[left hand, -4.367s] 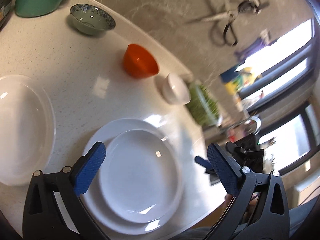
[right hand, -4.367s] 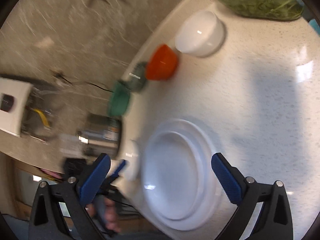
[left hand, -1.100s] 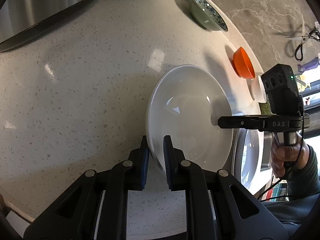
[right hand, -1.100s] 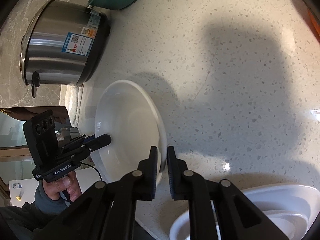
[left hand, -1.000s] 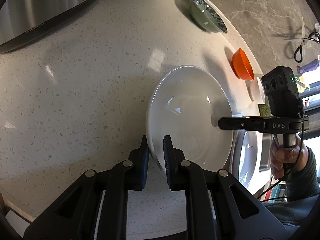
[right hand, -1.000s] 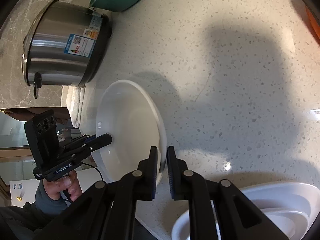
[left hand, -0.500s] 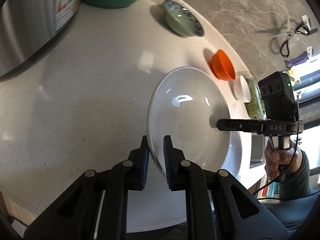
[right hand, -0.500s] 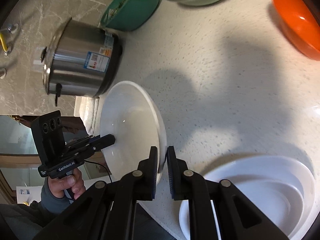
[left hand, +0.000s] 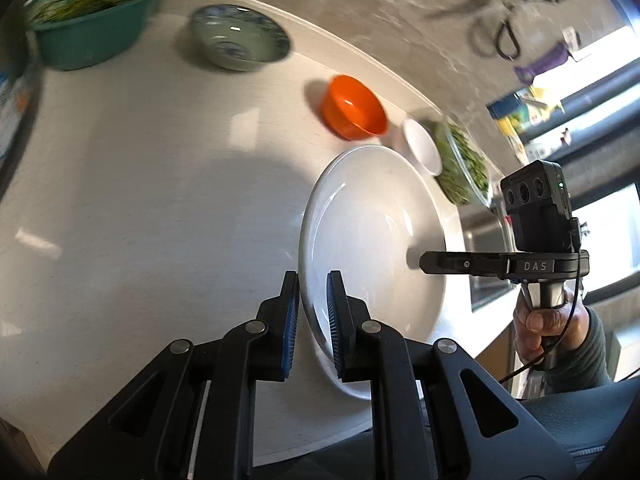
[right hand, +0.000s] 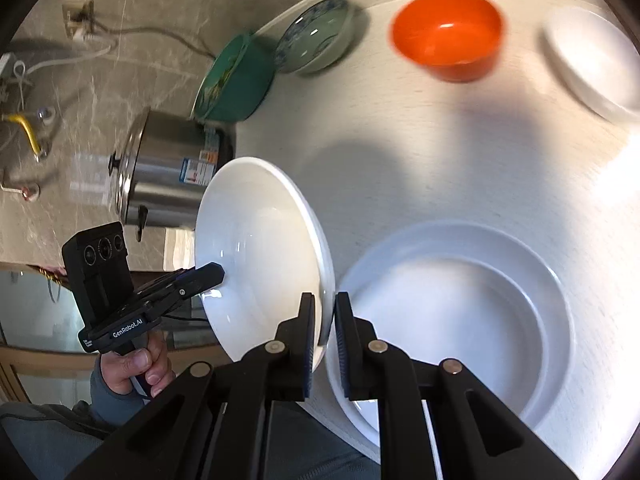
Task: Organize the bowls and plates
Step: 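Lift the white oval dish with both grippers and carry it over the plate stack, then lower the dish onto the stacked plates and open both grippers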
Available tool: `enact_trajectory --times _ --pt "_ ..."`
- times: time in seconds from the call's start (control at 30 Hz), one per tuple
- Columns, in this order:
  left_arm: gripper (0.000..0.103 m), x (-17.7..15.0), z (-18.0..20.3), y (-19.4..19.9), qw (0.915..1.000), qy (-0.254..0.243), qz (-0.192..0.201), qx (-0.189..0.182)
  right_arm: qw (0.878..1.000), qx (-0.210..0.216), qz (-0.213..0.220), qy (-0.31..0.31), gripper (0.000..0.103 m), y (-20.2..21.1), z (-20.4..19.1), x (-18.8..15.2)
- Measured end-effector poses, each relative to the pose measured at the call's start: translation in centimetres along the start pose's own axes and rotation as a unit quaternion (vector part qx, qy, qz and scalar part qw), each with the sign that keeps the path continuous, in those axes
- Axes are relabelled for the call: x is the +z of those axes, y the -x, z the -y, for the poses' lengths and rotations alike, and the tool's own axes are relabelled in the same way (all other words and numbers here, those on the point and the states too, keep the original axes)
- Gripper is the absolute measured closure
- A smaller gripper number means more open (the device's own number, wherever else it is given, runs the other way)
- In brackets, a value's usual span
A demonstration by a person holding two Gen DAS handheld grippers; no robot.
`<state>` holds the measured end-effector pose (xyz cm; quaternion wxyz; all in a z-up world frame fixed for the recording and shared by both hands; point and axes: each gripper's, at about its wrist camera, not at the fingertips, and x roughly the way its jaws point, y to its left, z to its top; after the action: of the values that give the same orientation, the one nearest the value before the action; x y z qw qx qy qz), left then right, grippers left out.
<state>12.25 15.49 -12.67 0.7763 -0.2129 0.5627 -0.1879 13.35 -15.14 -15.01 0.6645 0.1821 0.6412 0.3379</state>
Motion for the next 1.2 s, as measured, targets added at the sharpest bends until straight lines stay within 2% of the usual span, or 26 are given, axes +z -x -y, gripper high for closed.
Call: enact_trajectory --times 0.27,0.53,0.73,1.2 --pt "0.090 -0.9 5.4 -3.6 0.9988 -0.034 -0.031 -0.017 0.998 0.006 0.041 -0.040 0.089 4.6 4.0 -3.7" --pt "0.090 -1.9 8.9 -6.2 0.9974 -0.052 -0.046 -0.016 0.996 0.012 0.055 -0.062 0.089 6.7 6.8 -6.1" --pt "0.090 -3.6 9.6 -8.7 0.9969 -0.049 -0.060 0.003 0.996 0.024 0.051 -0.072 0.087 6.5 8.3 -7.2" --pt "0.090 -6.6 8.0 -12.1 0.9941 -0.046 -0.081 0.055 0.996 0.010 0.027 -0.083 0.087 3.3 10.4 -7.9"
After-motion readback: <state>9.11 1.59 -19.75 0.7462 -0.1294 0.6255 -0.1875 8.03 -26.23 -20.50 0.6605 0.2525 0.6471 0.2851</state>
